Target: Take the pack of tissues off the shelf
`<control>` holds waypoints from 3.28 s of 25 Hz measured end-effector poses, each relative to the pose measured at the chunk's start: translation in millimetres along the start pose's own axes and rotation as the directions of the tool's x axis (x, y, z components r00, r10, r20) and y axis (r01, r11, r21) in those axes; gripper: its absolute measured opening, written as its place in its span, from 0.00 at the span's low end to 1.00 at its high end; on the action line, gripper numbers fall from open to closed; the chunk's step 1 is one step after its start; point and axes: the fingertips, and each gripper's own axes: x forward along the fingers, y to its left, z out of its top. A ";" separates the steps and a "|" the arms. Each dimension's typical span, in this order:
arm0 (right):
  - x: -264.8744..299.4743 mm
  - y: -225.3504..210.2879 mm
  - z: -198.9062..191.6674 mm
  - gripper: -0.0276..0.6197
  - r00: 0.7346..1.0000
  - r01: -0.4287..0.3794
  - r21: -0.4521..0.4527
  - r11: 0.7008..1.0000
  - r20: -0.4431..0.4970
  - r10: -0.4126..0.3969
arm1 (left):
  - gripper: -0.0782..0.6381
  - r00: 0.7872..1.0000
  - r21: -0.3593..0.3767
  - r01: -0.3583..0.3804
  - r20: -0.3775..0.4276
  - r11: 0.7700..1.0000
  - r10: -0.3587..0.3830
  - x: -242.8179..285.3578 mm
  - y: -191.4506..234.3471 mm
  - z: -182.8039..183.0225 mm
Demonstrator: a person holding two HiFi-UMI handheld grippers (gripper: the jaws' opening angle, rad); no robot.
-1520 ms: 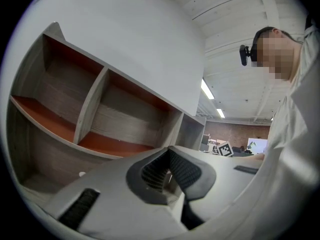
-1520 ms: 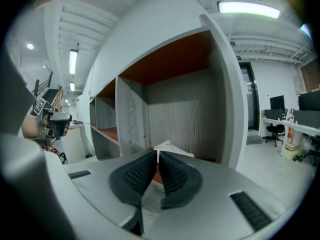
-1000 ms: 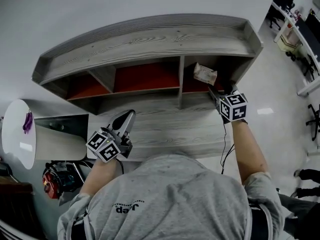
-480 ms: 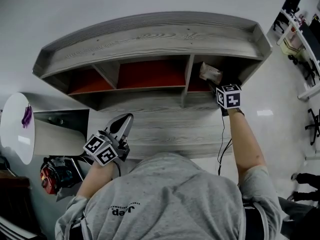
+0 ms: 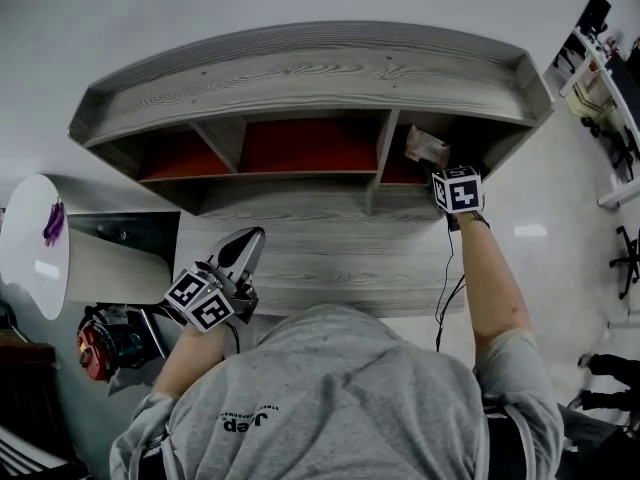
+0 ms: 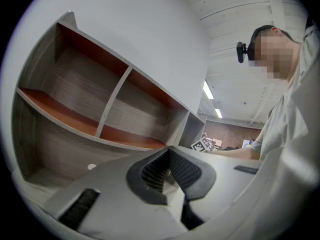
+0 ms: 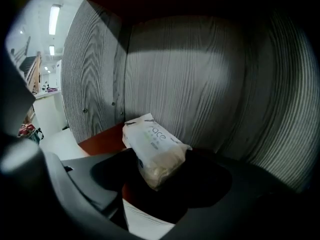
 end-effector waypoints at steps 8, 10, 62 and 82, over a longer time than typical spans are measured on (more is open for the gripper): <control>-15.3 -4.0 2.9 0.37 1.000 0.016 -0.028 0.999 0.019 -0.016 | 0.14 1.000 0.000 0.007 0.017 1.000 -0.007 0.9 -1.0 3.2; -23.3 -2.5 6.8 0.37 0.999 0.017 -0.038 0.999 0.037 -0.016 | 0.14 1.000 0.003 0.012 0.023 1.000 -0.012 1.2 -1.9 5.6; -111.3 223.3 47.1 0.37 0.922 -0.340 -0.216 0.915 0.116 0.370 | 0.14 0.949 0.040 -0.256 0.203 0.966 0.243 -123.6 47.4 15.7; -18.7 459.2 68.9 0.37 0.790 -0.561 -0.403 0.723 0.000 0.613 | 0.14 0.816 -0.012 -0.556 0.179 0.831 0.549 -283.2 133.1 -30.8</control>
